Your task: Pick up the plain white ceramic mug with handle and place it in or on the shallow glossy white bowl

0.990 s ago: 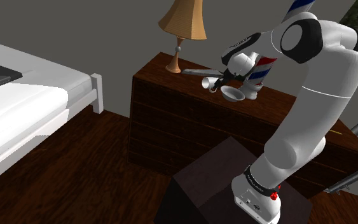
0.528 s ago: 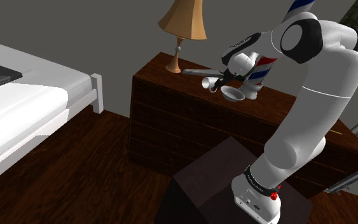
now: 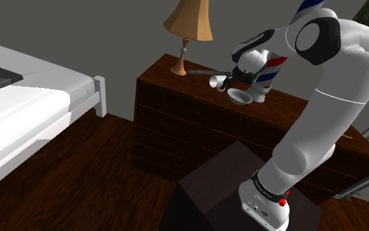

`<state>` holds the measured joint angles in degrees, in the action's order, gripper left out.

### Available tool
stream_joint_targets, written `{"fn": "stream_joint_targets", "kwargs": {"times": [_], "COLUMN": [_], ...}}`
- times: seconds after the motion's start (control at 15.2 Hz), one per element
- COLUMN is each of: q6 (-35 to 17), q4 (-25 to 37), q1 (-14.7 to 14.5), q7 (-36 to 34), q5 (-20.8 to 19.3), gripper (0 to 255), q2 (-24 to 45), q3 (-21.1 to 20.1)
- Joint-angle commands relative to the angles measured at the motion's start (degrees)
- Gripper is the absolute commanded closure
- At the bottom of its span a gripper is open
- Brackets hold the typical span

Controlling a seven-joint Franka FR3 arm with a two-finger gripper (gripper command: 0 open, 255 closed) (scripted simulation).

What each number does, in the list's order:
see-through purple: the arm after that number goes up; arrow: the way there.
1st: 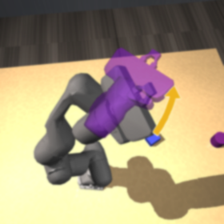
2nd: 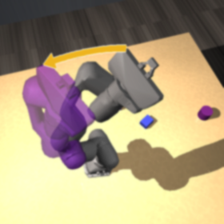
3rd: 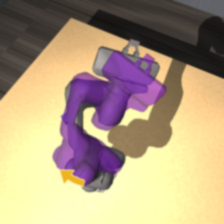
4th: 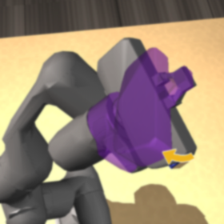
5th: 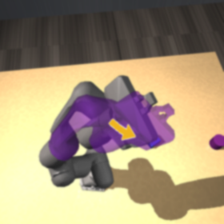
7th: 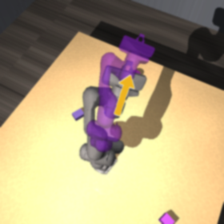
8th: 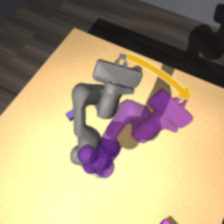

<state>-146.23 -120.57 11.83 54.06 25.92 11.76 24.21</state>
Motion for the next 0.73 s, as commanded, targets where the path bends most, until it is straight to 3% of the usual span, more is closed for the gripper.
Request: {"fn": "stream_joint_targets", "kwargs": {"times": [0.0,0.66], "q6": [1.0,7.2], "q4": [0.3,3.1], "q1": [-0.4,-1.2], "q7": [-1.2,-5.9], "q5": [-1.4,-6.8], "gripper": [255,255], "q2": [-1.1,-5.4], "q3": [0.4,1.7]}}
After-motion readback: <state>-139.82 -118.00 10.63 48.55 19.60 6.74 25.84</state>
